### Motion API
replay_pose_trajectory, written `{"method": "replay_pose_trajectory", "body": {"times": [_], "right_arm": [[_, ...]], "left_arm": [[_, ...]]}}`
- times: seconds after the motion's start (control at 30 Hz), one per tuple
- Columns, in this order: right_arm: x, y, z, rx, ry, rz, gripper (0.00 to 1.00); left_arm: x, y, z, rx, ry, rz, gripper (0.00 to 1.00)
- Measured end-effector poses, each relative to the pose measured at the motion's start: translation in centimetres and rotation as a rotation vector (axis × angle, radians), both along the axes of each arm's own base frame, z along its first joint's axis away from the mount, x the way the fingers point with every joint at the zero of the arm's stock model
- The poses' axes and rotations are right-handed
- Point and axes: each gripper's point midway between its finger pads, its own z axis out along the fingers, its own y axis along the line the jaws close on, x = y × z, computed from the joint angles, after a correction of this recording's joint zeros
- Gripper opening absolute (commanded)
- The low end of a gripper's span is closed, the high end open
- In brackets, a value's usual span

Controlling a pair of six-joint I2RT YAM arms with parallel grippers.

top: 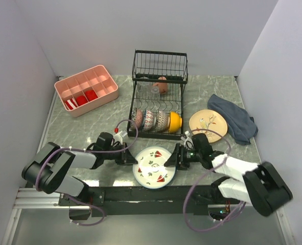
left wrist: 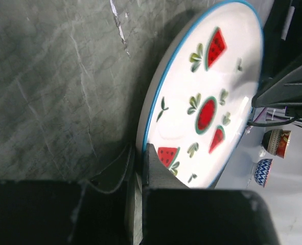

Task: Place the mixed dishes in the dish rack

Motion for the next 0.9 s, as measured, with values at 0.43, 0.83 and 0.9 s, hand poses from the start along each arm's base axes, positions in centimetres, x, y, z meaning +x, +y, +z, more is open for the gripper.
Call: {"method": "replay_pose_trajectory", "body": {"times": [0.43,0.83,0.9], "right_arm": [[-1.6,-1.9,0.5,-0.118,-0.159,0.013,0.00],[1.7,-2.1,10.5,-0.213,-0.499,0.181,0.00],[2.9,-2.0,13.9,-0.226,-0.590,0.194,0.00]], "left_arm": [[0.2,-0.2,0.7,0.013,-0.020,-0.004,0.66],[6.8,4.5,11.7,0.130,-0.391,0.073,0.80],[8.5,5.5,14.1,0.142,-0.473,0.121,0.78]]}}
